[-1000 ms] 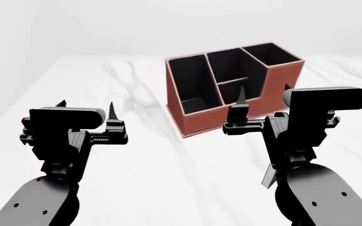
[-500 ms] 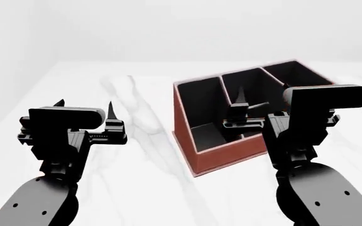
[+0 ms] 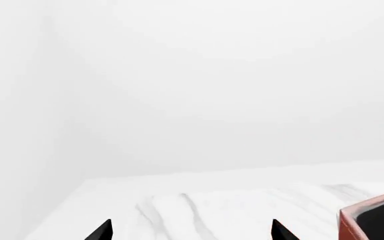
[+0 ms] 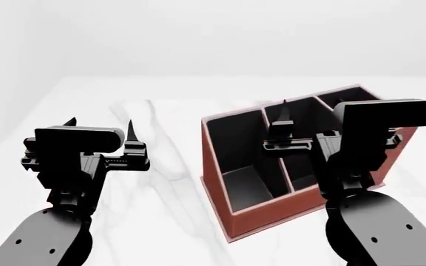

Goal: Pick up the book and place it in the left compartment of the caddy.

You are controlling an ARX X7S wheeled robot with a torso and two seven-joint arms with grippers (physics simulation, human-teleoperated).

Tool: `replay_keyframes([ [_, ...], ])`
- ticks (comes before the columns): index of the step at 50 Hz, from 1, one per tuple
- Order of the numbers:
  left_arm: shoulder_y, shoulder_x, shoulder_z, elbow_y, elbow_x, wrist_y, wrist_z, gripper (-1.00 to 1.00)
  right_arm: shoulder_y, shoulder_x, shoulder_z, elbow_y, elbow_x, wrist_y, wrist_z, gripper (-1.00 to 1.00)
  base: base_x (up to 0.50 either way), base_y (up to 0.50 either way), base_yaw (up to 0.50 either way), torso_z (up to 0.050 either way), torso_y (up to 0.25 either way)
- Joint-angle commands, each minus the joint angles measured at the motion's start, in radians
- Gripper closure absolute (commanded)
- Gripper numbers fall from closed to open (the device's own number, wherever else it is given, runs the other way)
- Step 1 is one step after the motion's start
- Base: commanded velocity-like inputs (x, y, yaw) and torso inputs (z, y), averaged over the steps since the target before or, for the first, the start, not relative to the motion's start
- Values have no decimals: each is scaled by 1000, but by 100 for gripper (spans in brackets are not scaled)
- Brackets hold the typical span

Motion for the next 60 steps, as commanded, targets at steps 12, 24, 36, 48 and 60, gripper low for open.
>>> replay_keyframes([
  [12, 11, 15, -26, -2, 9, 9, 17, -100, 357, 182, 133, 388, 919, 466, 817, -100, 0, 0, 0, 0, 0],
  [24, 22, 9, -35, 8, 3, 10, 11, -100, 594, 844, -626, 279, 2024, -169, 1277, -100, 0, 0, 0, 0, 0],
  [36, 15, 4, -25, 14, 0, 1, 5, -100, 613, 1054, -846, 179, 2098, -375, 1258, -100, 0, 0, 0, 0, 0],
  [48, 10, 1, -20, 12, -4, -1, 1, -100, 488, 1139, -901, 210, 2012, -450, 1155, -100, 0, 0, 0, 0, 0],
  [60, 15, -1, -23, 10, -9, 6, -2, -100, 457, 1161, -914, 220, 1984, -478, 1124, -100, 0, 0, 0, 0, 0],
])
